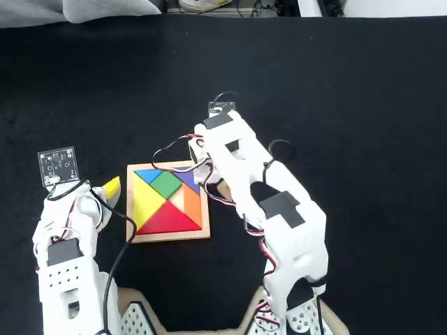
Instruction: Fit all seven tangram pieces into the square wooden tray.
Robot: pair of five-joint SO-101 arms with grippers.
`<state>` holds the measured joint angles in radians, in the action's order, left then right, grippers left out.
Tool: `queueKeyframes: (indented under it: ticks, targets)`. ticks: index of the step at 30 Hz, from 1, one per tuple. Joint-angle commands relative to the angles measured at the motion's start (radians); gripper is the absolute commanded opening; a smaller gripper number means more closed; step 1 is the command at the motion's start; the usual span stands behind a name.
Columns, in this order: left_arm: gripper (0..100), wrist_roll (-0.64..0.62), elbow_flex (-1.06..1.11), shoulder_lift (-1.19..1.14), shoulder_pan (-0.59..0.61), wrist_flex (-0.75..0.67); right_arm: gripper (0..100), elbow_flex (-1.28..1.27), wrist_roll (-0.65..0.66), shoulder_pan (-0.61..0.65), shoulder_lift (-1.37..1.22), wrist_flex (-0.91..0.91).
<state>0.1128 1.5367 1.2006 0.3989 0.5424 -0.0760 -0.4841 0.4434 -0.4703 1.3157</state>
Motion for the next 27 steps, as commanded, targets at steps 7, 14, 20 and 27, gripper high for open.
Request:
queueKeyframes:
  ticks: [7,14,20,27]
  targets:
    - [34,0.008,-0.008,0.009,-0.010,-0.020,17.0,0.008,0.011,-0.005,-0.007,0.005]
    - [34,0.008,-0.008,0.009,-0.010,-0.020,8.9,0.010,0.011,-0.031,-0.007,0.000]
    - [34,0.008,-0.008,0.009,-0.010,-0.020,9.7,0.012,0.011,-0.031,-0.002,0.002]
    - [34,0.008,-0.008,0.009,-0.010,-0.020,9.6,0.012,0.012,-0.031,0.096,0.026]
